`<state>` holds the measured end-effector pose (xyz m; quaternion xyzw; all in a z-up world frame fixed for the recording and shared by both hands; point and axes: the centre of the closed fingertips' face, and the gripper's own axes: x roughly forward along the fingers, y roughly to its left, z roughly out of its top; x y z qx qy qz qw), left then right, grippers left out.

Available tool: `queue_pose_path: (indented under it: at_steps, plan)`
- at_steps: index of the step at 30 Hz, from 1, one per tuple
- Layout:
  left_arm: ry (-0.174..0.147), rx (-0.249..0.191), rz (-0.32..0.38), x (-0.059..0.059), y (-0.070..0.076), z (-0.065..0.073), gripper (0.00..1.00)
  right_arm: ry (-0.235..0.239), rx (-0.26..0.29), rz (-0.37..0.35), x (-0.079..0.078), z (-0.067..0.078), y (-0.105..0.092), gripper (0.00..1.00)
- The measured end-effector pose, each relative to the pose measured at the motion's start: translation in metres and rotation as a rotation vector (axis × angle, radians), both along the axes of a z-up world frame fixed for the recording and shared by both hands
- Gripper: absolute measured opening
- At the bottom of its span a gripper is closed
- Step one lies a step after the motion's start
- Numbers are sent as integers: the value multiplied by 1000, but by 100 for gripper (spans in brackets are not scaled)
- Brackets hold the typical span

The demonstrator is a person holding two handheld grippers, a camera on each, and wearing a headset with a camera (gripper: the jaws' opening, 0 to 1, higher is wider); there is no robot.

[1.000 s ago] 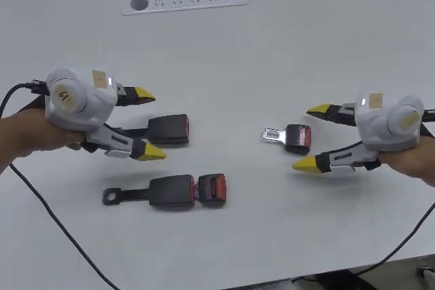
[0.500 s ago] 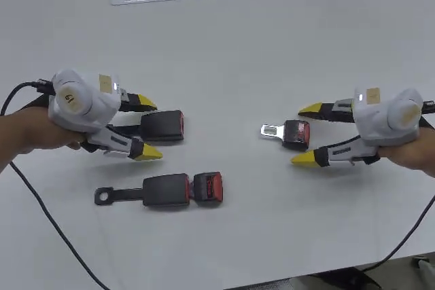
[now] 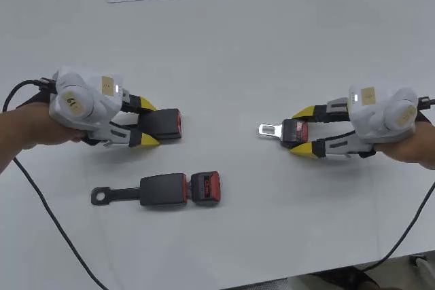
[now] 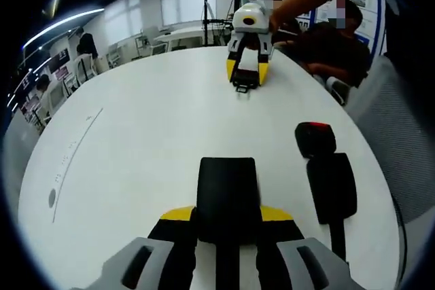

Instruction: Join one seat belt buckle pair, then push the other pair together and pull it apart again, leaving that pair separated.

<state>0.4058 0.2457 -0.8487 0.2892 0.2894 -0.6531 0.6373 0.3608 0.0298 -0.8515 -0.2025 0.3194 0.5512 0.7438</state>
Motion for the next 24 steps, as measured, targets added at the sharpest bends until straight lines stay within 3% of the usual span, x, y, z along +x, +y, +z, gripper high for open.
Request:
queue_pose_path:
  at_steps: [11, 24]
  plan:
    - [-3, 0, -42, -1, 1, -2, 34, 7, 50, 10, 2, -1, 7, 36]
    - [-1, 5, -46, -3, 2, -5, 34, 3, 98, 57, 10, -2, 47, 35]
